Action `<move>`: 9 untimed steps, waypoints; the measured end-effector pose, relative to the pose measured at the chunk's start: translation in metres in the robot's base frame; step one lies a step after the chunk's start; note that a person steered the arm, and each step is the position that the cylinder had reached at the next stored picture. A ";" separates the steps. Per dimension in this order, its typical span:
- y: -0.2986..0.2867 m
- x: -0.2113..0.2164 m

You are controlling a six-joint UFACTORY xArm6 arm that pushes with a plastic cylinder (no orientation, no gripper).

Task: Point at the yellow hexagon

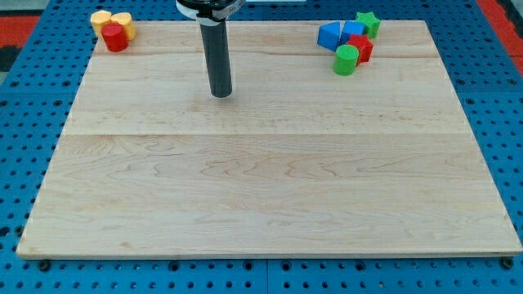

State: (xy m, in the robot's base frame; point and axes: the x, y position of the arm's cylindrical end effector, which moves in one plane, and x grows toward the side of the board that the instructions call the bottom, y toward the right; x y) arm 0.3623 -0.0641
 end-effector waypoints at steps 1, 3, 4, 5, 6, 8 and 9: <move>0.002 0.000; -0.003 -0.001; -0.003 -0.001; -0.008 0.010; -0.088 0.030; -0.239 -0.041; -0.241 -0.045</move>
State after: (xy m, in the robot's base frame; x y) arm 0.3175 -0.3046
